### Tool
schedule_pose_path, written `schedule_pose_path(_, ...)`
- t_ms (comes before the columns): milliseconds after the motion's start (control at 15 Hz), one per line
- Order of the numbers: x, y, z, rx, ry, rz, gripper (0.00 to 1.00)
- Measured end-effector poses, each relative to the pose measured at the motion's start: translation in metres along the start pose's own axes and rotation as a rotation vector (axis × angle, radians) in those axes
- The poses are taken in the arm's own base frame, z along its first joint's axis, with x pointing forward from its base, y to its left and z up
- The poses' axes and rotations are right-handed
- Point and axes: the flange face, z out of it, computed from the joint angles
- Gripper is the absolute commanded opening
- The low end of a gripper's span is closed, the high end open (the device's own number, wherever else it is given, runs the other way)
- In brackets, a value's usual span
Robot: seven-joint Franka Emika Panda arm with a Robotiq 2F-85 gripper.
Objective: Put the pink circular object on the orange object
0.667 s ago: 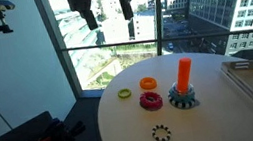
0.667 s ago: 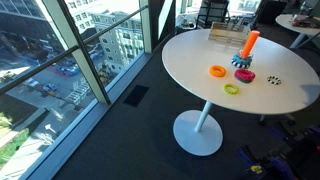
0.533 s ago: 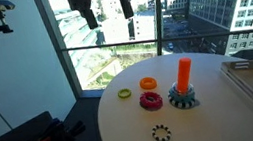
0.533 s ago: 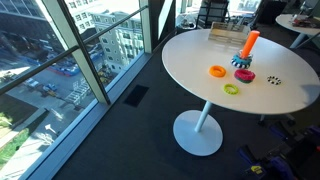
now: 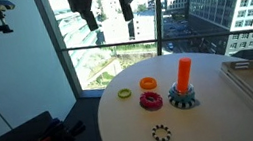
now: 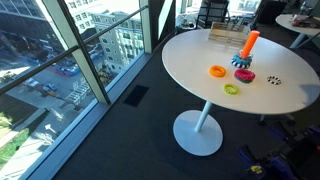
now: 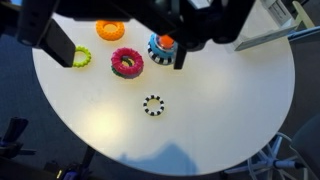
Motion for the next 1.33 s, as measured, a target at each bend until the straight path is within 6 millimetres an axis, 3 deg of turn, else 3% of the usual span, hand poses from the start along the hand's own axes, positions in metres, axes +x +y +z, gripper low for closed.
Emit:
schedule_pose_path(267,0.015,-0.008,0.010,0.023,-0.009,-0.008,1.00)
schedule_pose_path(600,0.048,-0.023,0.032,0.059,0.006,-0.024,1.00)
schedule_pose_path(1333,0.107,-0.037,0.117,0.176,0.018,0.029,1.00)
